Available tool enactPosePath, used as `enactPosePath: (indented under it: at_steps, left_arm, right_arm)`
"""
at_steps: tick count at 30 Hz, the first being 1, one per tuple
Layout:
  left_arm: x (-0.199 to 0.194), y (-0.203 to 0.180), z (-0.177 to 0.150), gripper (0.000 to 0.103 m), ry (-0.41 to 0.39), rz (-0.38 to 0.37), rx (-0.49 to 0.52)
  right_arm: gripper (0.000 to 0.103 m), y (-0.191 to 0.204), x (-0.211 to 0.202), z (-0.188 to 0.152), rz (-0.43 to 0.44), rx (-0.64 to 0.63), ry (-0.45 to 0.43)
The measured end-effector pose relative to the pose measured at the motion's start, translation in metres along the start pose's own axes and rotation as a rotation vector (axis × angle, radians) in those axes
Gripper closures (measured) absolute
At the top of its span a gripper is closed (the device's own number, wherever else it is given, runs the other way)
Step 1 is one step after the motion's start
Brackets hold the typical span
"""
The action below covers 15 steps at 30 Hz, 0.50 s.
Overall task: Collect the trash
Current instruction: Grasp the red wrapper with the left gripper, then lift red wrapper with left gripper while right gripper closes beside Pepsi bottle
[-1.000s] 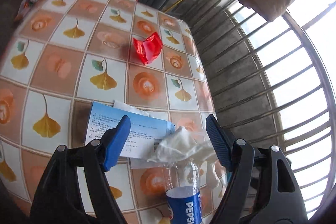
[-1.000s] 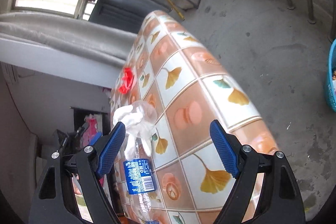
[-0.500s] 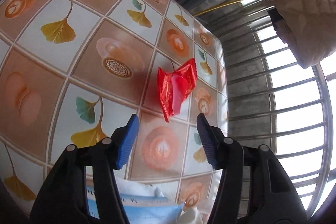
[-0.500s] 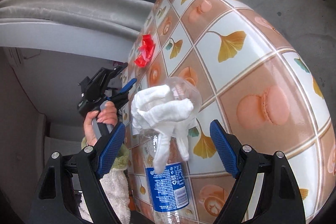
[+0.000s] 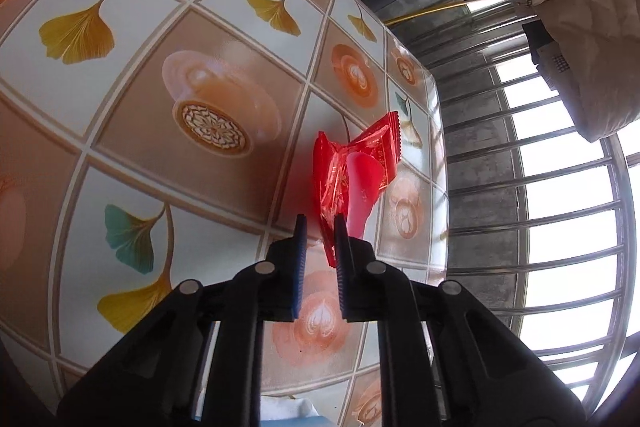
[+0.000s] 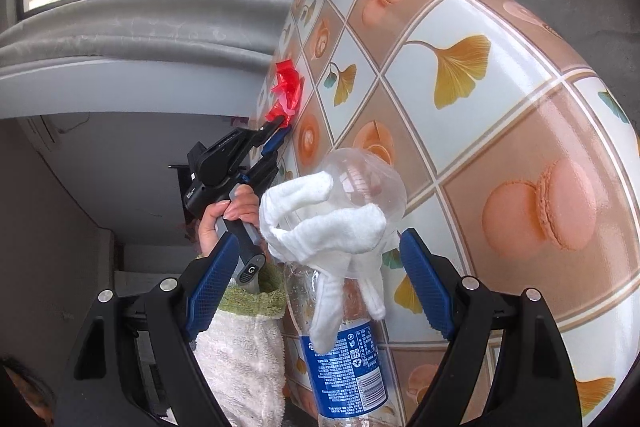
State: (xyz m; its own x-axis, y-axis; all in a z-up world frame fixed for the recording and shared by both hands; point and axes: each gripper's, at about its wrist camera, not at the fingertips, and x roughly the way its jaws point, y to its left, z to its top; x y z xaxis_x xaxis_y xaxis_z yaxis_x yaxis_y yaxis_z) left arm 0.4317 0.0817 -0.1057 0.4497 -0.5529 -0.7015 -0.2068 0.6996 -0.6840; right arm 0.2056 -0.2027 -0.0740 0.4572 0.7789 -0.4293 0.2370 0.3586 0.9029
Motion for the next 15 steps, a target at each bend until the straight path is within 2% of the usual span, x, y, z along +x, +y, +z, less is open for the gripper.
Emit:
enactPosePath:
  at_steps: [4,15]
  left_arm:
    - [-0.001,0.001,0.002,0.102,-0.012,-0.013,0.007]
    - [-0.035,-0.009,-0.014,0.103,-0.052,-0.043,0.094]
  right_arm:
    - [0.023,0.001,0.005,0.003,0.009,0.008,0.005]
    - [0.023,0.001,0.013,0.009,0.023,0.020,0.002]
